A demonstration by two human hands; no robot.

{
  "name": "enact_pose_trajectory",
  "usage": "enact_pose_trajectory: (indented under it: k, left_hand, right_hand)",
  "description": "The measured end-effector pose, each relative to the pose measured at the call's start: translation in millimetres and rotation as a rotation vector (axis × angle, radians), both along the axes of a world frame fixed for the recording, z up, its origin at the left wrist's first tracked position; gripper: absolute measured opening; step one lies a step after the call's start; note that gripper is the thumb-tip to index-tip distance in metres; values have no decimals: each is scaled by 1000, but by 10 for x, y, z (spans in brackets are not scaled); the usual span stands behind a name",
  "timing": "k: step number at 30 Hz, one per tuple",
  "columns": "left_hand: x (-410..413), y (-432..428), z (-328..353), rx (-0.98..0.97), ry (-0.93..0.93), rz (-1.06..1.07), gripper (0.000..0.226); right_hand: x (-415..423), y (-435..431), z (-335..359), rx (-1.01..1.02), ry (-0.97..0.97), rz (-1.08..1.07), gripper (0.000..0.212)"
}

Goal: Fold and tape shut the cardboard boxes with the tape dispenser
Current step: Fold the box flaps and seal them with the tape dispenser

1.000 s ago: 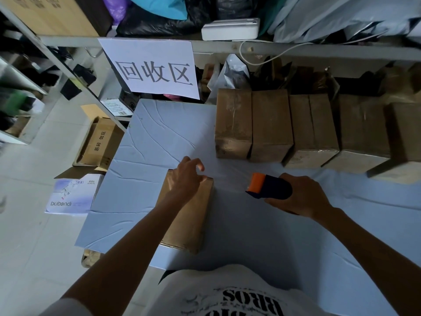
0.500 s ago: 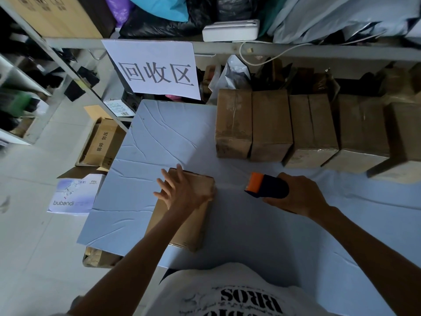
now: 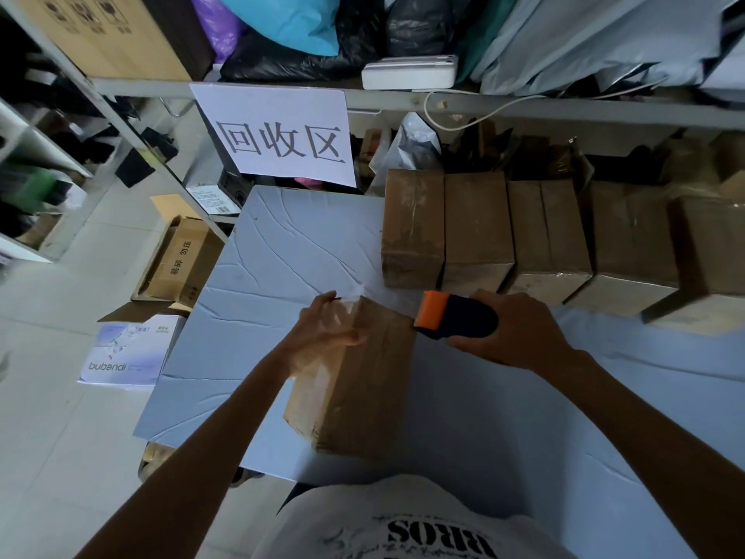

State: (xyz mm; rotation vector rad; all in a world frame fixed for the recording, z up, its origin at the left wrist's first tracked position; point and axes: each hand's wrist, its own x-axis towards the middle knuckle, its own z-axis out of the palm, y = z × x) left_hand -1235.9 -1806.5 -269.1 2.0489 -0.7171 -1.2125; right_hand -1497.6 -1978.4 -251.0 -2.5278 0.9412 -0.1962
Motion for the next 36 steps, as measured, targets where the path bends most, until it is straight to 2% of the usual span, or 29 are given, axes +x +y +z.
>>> enact_pose_trajectory:
  k: [4,7,11,22,26,29,33,36]
  left_hand:
    - [-33,41,-101,-28,202,84,101]
    - [-30,65,-174,-8,269,84,94]
    - [13,86,-225,18,282,69,83]
    - [9,74,-192,6,271,7,91]
    - [60,74,-76,-63,-3,-2,86]
    - [-46,18,21,-164,-341,-27,85]
    - [-458,-45,-9,90,-583,-88,119]
    - [-556,-39,-100,167,-760,-109,135]
  right_hand:
    - [68,22,6,-2,38,5,63]
    - [82,42,-3,10,76,4,62]
    - [68,70,14,40,53,-19,62]
    - [160,102,-11,89,112,-27,55]
    - [180,133,-18,99,88,-40,55]
    - [206,178,-28,89,74,-45,56]
    - [336,247,-36,58,52,-52,58]
    - [445,281,-28,78,35,-48,64]
